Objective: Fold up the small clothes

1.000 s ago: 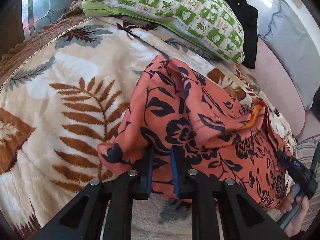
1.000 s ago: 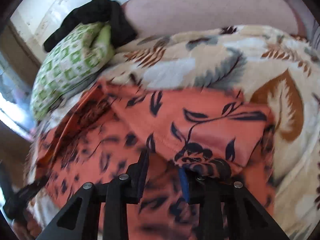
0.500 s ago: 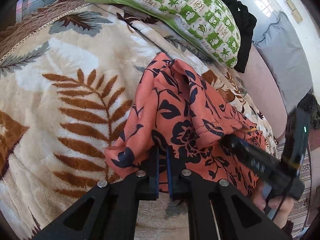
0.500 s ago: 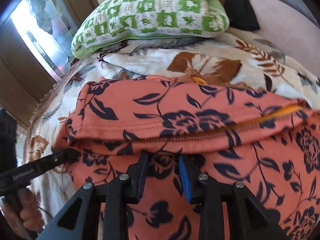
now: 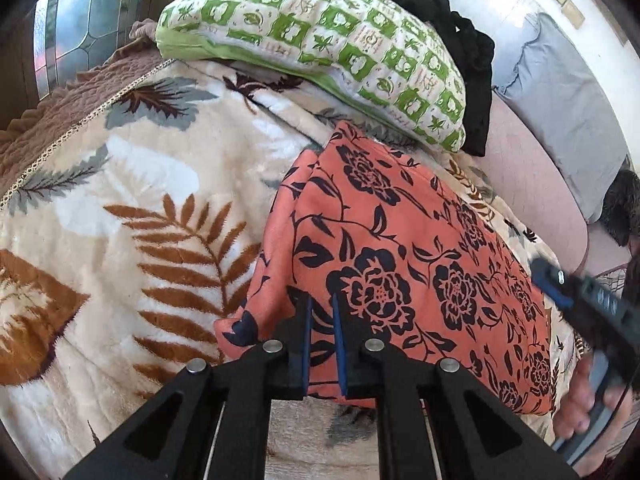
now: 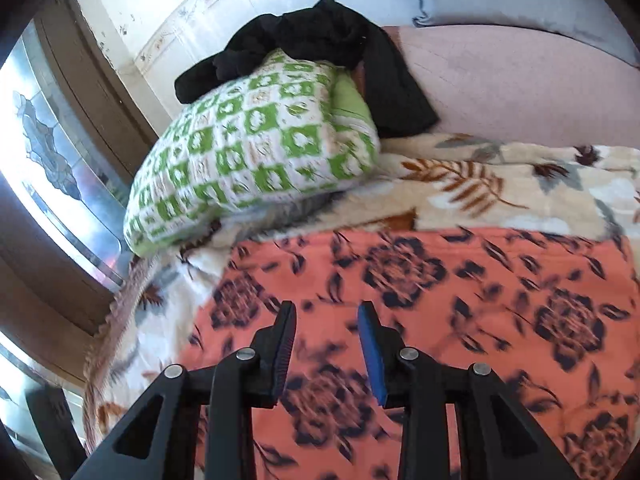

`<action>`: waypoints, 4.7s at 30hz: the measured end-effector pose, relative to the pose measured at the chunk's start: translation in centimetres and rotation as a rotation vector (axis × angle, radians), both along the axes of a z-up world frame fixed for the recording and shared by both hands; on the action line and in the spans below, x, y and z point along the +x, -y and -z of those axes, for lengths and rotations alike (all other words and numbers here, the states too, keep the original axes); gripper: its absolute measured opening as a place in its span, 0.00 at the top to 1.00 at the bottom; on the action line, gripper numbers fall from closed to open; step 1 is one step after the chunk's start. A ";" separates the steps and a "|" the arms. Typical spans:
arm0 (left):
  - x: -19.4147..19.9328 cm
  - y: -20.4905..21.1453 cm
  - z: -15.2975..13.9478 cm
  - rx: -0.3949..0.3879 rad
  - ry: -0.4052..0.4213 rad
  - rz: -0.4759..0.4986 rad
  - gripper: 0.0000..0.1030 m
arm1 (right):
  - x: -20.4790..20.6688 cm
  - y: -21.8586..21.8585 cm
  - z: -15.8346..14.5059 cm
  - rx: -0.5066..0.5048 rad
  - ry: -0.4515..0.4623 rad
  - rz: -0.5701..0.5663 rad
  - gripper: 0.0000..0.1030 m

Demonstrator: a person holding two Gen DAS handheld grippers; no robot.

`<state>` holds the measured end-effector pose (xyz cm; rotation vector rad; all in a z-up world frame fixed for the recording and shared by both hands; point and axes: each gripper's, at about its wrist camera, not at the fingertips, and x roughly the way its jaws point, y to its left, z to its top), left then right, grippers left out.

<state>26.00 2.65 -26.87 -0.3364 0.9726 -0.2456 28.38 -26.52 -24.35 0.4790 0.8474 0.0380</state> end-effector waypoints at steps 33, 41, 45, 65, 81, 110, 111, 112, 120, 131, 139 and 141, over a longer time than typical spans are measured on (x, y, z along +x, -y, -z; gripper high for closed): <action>-2.1 9.4 3.5 0.602 0.159 -0.066 0.38 | -15.7 13.9 10.3 0.583 -0.090 0.300 0.32; -2.7 7.9 3.3 0.516 0.150 -0.031 0.33 | -15.8 13.3 10.7 0.581 -0.095 0.262 0.32; -2.9 8.0 3.2 0.541 0.133 0.011 0.32 | -15.8 13.0 10.7 0.562 -0.097 0.245 0.32; -3.4 7.3 -0.5 0.251 0.199 0.054 0.12 | -15.9 12.8 3.5 0.228 0.120 0.350 0.32; -4.1 8.8 0.1 0.376 0.183 0.056 0.12 | -15.2 10.9 5.2 0.227 0.110 0.255 0.36; -4.2 7.7 -1.3 0.388 0.226 -0.015 0.12 | -14.6 7.1 4.7 0.296 0.121 0.111 0.35; -4.2 7.7 -1.3 0.388 0.225 -0.016 0.12 | -14.5 6.8 4.9 0.301 0.115 0.101 0.35; -4.1 7.6 -1.3 0.388 0.223 -0.015 0.12 | -14.4 6.5 5.0 0.304 0.110 0.090 0.35; -3.6 7.0 -0.8 0.357 0.181 -0.013 0.12 | -14.0 5.1 6.3 0.326 0.058 0.038 0.35; -0.4 -2.7 1.2 0.048 -0.026 -0.082 0.17 | -15.6 9.0 9.1 0.540 -0.016 0.111 0.35; 0.1 -3.3 2.7 -0.038 -0.084 -0.031 0.64 | -18.1 13.8 10.1 0.649 -0.003 0.286 0.35; 0.1 -3.2 2.7 -0.053 -0.090 -0.046 0.58 | -18.2 14.5 10.9 0.702 -0.008 0.337 0.35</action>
